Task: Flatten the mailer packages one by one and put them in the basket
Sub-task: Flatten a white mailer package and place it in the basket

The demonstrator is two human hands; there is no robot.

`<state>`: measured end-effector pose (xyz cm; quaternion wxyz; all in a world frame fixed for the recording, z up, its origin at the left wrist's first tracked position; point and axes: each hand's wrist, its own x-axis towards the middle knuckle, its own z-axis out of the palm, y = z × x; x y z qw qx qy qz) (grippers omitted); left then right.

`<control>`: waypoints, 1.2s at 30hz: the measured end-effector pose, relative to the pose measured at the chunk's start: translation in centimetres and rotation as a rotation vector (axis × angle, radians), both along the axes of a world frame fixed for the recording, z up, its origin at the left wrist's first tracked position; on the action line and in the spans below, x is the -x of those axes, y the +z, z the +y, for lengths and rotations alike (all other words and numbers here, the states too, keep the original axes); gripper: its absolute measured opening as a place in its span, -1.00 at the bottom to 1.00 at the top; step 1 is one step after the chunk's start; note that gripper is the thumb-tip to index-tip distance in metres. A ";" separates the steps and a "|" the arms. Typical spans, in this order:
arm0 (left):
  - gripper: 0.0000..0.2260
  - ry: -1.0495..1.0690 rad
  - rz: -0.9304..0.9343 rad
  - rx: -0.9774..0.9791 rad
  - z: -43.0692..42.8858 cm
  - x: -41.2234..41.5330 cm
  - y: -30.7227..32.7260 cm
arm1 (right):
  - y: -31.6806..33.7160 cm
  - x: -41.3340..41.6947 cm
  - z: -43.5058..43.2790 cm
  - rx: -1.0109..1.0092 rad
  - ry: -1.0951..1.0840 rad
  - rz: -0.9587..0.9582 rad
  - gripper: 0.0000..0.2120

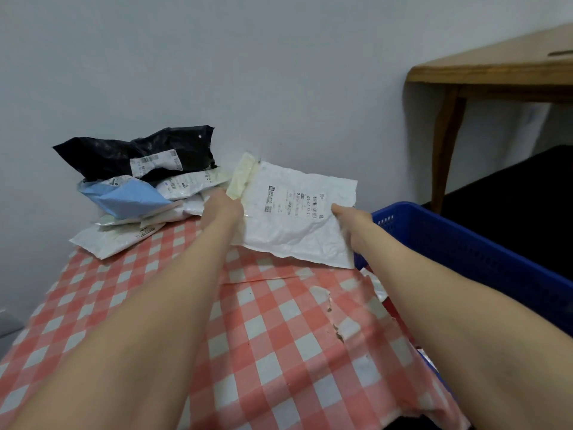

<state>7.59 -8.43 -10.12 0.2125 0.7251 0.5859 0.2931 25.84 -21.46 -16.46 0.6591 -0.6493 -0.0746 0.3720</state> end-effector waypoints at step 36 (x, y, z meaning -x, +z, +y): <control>-0.62 -0.291 0.133 0.483 -4.4 -26.8 -11.2 | -16.5 -11.7 -1.2 -0.171 -0.257 0.652 -0.52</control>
